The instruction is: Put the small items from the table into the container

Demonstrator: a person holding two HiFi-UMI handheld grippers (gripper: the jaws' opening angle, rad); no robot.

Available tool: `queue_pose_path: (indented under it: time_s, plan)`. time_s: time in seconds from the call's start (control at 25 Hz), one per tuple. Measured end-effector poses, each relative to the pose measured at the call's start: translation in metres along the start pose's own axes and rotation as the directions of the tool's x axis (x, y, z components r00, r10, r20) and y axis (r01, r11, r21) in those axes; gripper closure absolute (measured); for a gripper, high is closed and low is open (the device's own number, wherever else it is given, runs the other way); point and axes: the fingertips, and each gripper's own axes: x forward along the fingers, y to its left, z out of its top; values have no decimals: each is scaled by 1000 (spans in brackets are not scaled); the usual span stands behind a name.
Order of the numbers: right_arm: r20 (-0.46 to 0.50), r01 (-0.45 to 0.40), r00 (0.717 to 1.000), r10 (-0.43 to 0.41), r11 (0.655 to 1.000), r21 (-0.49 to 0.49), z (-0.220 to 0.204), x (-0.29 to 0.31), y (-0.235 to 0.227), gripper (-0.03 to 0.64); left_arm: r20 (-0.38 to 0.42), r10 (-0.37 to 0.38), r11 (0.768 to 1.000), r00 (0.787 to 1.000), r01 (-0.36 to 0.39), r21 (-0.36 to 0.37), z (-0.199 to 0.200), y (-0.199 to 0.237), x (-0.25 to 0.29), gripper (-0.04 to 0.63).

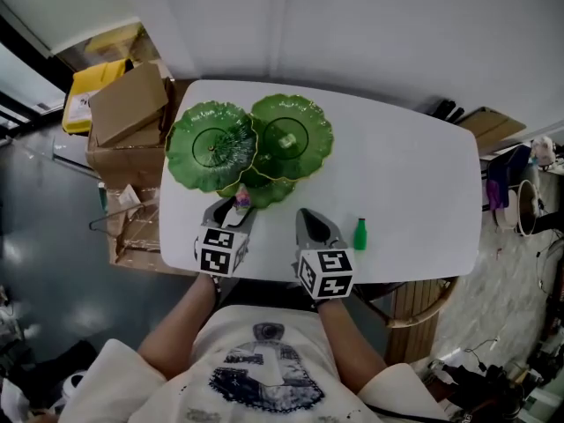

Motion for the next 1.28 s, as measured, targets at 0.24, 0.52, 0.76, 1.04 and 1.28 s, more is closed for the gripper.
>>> queue_pose_path:
  time_s: [0.24,0.52,0.76,1.04,1.28]
  plan:
    - [-19,25,1000,-24,1000,10,-4,8,-1,617,-25,-25,1000,999,25,4,-2,7,11,382]
    - [-36,38,999,-37,999,20,-7,17,-1,617,-57,-59,998,997,59,1,-8,8,26,382]
    - [-39,31,999,-30,999,23,-7,25,2,617,-77,-60,998,995,61,9,-12,13,34,382]
    - [-42,22,999,-21,999,29,-9,24,5,617,-98,-56,998,994,57,16,-16,12,37,382]
    - [-42,23,999,-22,999,32,-14,19,3,617,-87,-53,999,995,53,-4,-15,11,41,382]
